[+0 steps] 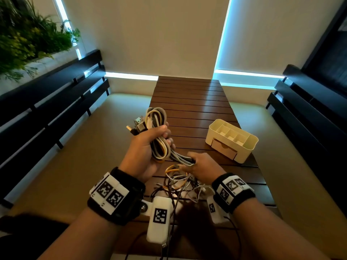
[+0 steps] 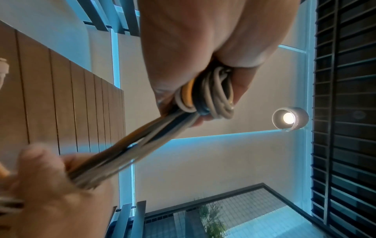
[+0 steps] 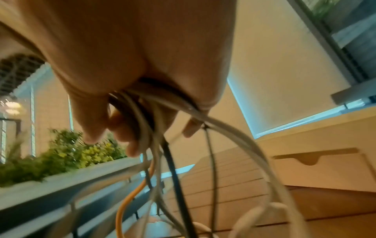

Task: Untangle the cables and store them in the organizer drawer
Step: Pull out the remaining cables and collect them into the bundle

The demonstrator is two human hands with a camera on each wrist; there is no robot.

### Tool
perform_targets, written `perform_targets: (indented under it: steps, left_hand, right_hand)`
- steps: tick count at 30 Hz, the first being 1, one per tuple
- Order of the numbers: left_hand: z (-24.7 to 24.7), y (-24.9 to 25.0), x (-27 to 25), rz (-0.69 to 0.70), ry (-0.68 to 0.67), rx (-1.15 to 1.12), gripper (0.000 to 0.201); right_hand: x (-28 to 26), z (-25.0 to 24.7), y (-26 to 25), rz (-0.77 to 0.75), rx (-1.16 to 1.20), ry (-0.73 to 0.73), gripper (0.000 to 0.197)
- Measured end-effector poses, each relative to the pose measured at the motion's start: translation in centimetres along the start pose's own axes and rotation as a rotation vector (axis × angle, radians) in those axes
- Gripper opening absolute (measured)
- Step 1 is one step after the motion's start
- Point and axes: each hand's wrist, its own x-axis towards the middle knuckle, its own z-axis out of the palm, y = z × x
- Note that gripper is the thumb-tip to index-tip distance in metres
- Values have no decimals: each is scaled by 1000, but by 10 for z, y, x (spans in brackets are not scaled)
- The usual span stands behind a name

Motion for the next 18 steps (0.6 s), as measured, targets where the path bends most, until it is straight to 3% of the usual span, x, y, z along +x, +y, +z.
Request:
perform_targets:
  steps: [2,5,6,8,11,14,18]
  left_hand:
    - [-2,0,1,24,25,22,19]
    - [-6,0,1,15,57,86,19]
    - [-7,0,1,1,65,95,16]
    - [-9,-2,2,-20,78,100,17]
    - [-5,-7,3,-18,66,111,32]
    - [2,-10,5,-11,61,93,37]
    - [5,-6,6,25,56,95,27]
  right_hand:
    - [6,-3,11,87,-125,-52,30]
    - [4,-15,6,158,-275,-265,96]
    - [0,-23,-1,137,-258,-297,114]
    - [-10,-39,-19,4,-164,-278,124]
    - [-20,-48,-46,-203,44,-196,117]
    - [-17,-34,-58,-273,247,-193,97]
    - [-17,-13,-58,-262,358,-144,32]
